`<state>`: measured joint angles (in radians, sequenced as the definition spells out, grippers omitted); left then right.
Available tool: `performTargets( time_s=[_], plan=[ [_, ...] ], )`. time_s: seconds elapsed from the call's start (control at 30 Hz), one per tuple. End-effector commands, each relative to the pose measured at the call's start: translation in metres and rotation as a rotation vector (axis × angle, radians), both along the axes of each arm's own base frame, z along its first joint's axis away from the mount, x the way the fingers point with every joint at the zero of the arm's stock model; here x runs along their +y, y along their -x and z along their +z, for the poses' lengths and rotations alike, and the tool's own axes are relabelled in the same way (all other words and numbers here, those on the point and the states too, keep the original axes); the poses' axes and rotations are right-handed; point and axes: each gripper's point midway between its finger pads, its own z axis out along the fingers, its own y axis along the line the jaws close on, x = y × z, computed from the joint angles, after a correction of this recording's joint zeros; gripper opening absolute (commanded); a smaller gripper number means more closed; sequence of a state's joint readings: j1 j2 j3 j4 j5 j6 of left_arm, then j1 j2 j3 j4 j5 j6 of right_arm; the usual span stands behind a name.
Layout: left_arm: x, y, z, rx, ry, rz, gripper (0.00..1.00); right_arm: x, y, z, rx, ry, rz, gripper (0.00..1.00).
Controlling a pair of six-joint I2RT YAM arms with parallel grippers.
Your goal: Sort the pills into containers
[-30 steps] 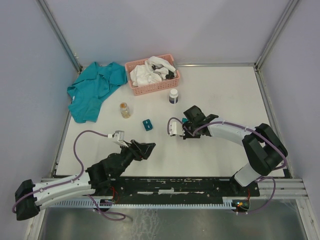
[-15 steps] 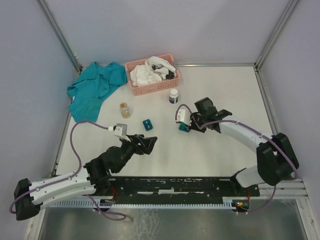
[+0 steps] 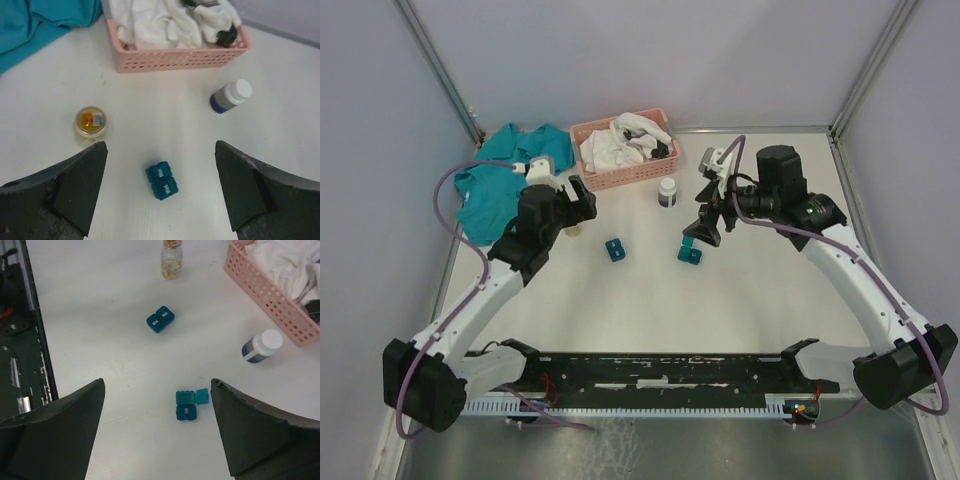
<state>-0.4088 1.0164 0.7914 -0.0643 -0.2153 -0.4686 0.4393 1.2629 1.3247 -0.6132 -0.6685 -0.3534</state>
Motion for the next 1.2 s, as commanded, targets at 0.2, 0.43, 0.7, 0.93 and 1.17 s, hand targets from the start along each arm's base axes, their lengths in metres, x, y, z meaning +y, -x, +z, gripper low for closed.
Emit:
performTargets(
  time_s=[0.2, 0.43, 0.7, 0.93, 1.17],
  plan=[
    [0.048, -0.053, -0.052, 0.344, -0.413, 0.165, 0.87, -0.018, 0.019, -0.012, 0.163, -0.197, 0.028, 0.96],
    [0.051, -0.072, -0.090, 0.473, -0.431, 0.108, 0.76, -0.019, 0.019, -0.020, 0.185, -0.201, 0.034, 0.96],
    [0.054, -0.075, -0.116, 0.551, -0.434, 0.091, 0.61, -0.018, 0.022, -0.019, 0.193, -0.208, 0.047, 0.96],
    [0.052, -0.075, -0.113, 0.547, -0.417, 0.085, 0.58, -0.017, 0.022, -0.021, 0.204, -0.209, 0.051, 0.96],
    [0.054, -0.076, -0.116, 0.557, -0.415, 0.085, 0.58, -0.017, 0.022, -0.022, 0.211, -0.211, 0.058, 0.96]
  ],
)
